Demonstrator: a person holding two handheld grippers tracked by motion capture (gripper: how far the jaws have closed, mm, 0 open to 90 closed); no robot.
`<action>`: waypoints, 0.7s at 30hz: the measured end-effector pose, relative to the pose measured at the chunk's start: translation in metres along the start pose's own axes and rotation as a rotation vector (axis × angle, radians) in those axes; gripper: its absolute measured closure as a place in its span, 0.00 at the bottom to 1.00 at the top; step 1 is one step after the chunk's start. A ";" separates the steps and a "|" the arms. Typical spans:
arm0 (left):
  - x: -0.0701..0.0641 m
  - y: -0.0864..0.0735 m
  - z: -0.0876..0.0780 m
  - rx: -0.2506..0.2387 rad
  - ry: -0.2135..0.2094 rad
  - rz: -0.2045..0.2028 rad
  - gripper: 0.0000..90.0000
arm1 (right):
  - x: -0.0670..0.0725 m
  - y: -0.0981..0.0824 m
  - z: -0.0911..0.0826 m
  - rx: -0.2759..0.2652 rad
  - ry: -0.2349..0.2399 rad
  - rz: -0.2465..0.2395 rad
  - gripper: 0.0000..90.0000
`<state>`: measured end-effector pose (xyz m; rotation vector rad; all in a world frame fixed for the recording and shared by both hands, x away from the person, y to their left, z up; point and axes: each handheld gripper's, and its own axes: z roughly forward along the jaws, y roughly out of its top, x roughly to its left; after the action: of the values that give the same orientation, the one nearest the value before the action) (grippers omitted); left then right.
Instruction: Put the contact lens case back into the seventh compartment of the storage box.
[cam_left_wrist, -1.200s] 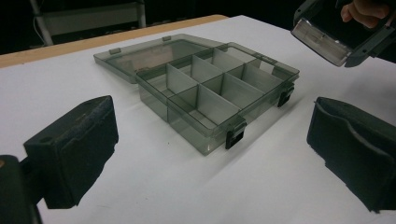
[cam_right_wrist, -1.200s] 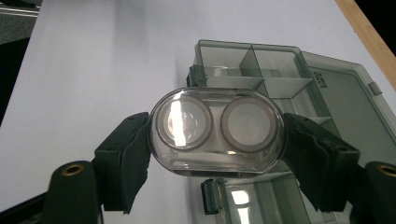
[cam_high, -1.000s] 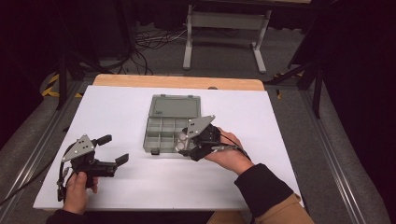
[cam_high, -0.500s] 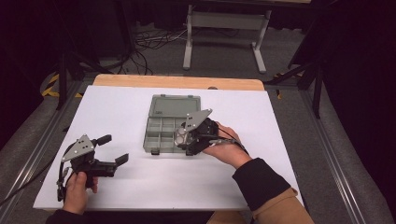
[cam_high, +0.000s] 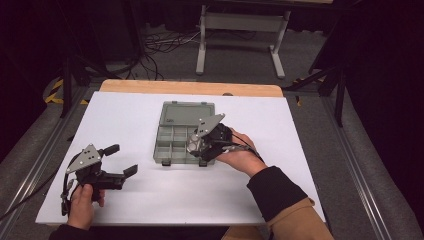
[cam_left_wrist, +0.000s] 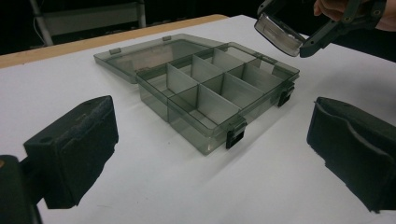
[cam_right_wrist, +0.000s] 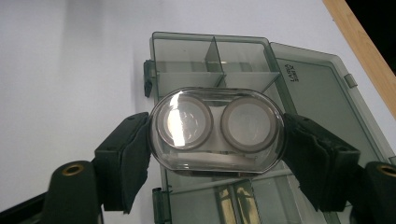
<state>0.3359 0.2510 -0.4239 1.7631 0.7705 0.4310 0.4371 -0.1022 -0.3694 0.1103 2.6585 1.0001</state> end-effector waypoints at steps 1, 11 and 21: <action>0.000 0.000 0.000 0.000 0.001 0.000 0.03 | -0.001 0.000 0.001 0.002 -0.001 0.004 0.30; 0.000 0.000 0.000 0.001 0.000 0.000 0.03 | -0.005 -0.003 0.009 0.015 0.002 0.003 0.29; 0.000 0.000 0.000 -0.003 0.001 -0.004 0.03 | -0.010 -0.002 0.023 0.046 0.018 -0.001 0.29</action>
<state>0.3358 0.2514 -0.4241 1.7579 0.7738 0.4300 0.4531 -0.0911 -0.3845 0.1100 2.6987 0.9440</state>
